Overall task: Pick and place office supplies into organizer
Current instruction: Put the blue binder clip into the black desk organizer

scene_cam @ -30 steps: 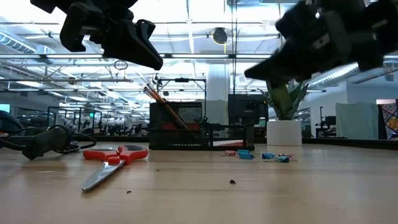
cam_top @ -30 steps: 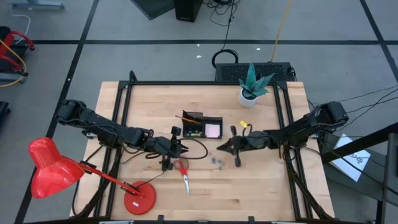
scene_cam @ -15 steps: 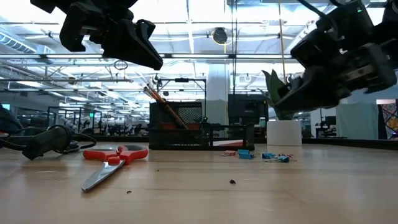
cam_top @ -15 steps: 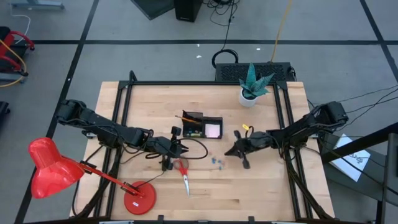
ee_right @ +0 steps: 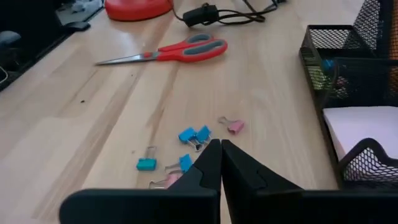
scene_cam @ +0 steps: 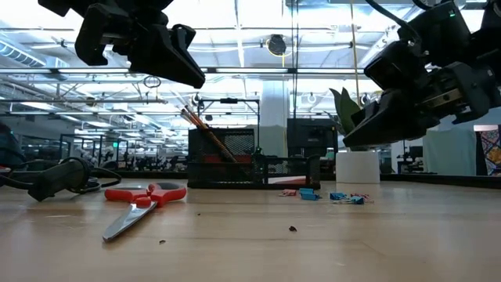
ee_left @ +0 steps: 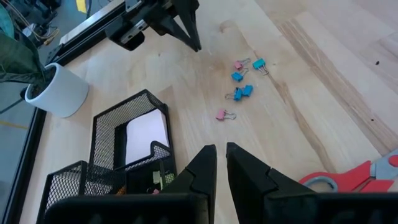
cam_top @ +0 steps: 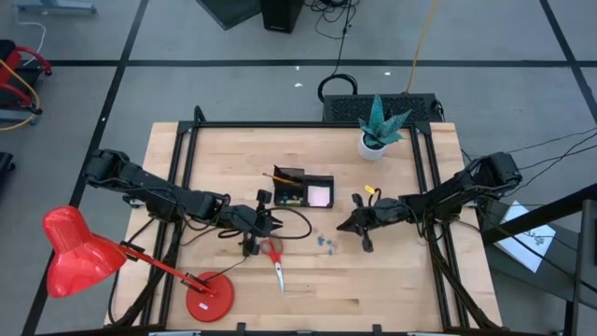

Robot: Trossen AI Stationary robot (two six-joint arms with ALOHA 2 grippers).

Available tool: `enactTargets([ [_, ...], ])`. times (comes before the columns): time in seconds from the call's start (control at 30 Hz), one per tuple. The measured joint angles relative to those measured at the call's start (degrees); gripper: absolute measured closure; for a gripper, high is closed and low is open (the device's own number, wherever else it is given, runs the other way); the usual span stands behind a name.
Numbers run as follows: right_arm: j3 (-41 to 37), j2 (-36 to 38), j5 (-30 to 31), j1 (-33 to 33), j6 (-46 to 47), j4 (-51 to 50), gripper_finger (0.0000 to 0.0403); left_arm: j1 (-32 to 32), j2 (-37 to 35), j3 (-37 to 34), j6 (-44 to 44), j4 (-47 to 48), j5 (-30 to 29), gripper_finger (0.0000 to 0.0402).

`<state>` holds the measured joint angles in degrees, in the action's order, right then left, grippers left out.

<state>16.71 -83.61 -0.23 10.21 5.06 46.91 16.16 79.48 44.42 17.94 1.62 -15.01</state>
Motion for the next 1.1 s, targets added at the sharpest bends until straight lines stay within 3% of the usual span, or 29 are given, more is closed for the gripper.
enactTargets([
  [0.13,0.4,0.0,0.2,2.0,-4.8,-2.4,0.0389,-0.2,0.0,0.0,0.0,0.0,0.0,0.0355],
  [0.27,5.0,0.0,9.2,4.8,-4.9,-10.2,0.0351,-0.4,0.0,0.0,-0.7,0.2,0.0,0.0355],
  [0.4,9.0,-1.1,9.2,7.3,-2.3,-12.8,0.0301,-0.4,0.0,0.0,-0.4,0.4,0.0,0.0355],
  [0.67,9.8,-4.7,8.1,8.6,4.9,-15.5,0.0226,-0.4,0.0,0.0,-1.5,0.4,0.0,0.0355],
  [0.87,10.3,-5.8,6.1,11.3,5.6,-15.0,0.0217,-0.4,0.0,0.0,-1.3,0.4,0.0,0.0355],
  [1.1,15.1,-10.8,7.7,12.2,6.4,-16.2,0.0238,-0.4,0.0,0.0,-0.7,-0.1,0.0,0.0355],
])
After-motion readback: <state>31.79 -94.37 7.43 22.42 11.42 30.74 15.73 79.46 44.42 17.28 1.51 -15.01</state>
